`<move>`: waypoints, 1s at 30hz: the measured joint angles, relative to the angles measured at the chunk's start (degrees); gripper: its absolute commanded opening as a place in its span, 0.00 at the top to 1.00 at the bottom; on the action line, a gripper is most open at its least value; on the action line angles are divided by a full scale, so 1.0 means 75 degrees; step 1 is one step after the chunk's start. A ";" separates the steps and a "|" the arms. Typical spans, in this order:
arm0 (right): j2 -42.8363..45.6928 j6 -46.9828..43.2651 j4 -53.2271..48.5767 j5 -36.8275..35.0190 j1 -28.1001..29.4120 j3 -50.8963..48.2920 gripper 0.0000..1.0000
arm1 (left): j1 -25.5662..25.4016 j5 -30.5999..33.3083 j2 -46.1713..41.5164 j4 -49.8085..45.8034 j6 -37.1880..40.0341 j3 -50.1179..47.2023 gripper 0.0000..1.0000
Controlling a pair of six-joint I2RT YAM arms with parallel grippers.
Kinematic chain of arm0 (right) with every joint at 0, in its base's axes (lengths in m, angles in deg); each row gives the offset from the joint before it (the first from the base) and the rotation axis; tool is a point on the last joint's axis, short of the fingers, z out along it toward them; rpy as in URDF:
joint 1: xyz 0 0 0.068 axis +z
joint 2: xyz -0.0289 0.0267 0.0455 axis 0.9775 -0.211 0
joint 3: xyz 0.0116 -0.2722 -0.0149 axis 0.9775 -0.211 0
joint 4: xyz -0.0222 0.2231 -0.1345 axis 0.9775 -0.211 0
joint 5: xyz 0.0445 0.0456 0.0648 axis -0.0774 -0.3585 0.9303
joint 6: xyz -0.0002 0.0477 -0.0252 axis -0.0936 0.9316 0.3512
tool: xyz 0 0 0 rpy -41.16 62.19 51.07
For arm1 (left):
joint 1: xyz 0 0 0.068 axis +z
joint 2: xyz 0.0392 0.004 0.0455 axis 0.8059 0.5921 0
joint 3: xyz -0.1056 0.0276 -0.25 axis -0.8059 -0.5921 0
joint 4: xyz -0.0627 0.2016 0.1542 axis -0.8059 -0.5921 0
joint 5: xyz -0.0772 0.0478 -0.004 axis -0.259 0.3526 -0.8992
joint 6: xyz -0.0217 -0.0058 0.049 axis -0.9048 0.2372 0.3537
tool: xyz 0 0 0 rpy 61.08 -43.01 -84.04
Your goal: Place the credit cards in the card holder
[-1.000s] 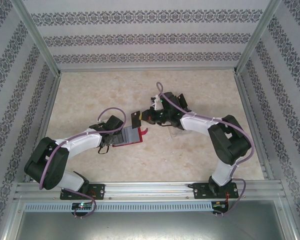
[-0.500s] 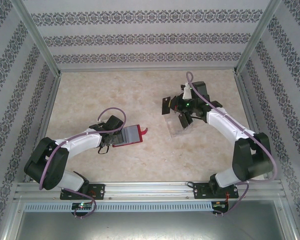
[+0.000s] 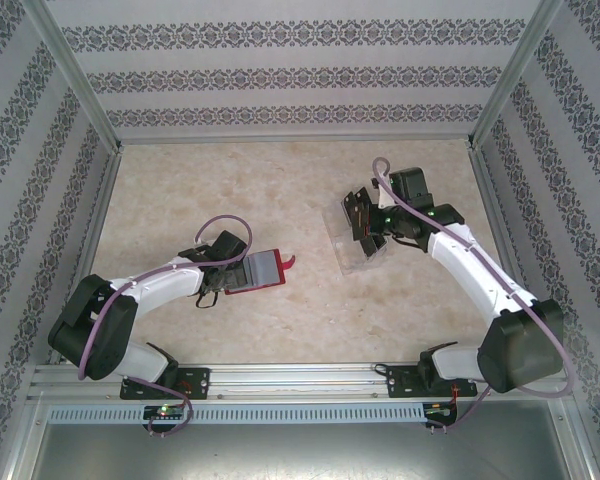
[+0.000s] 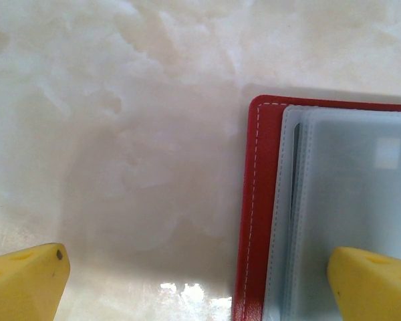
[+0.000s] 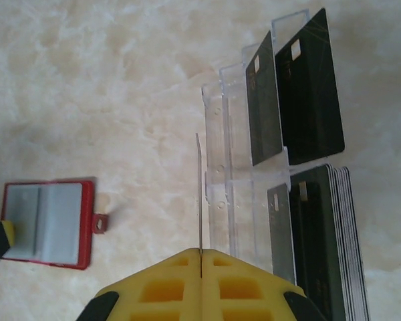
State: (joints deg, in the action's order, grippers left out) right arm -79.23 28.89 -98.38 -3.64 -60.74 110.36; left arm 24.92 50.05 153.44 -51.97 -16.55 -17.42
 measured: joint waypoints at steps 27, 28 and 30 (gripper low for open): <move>-0.0883 -0.0726 -0.0606 -0.1320 0.0982 -0.0219 1.00 | 0.0000 -0.0055 -0.0038 -0.0035 0.0003 0.0000 0.00; -0.0918 -0.0740 -0.0606 -0.1326 0.0994 -0.0219 1.00 | 0.0000 -0.0055 -0.0038 -0.0035 0.0003 0.0000 0.00; -0.0985 -0.0740 -0.0606 -0.1349 0.0994 -0.0219 1.00 | 0.0000 -0.0052 -0.0038 -0.0035 0.0003 0.0000 0.00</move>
State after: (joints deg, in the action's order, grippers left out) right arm -86.62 23.34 -102.93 -13.76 -53.28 108.72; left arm 24.92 49.65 153.16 -52.23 -16.53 -17.42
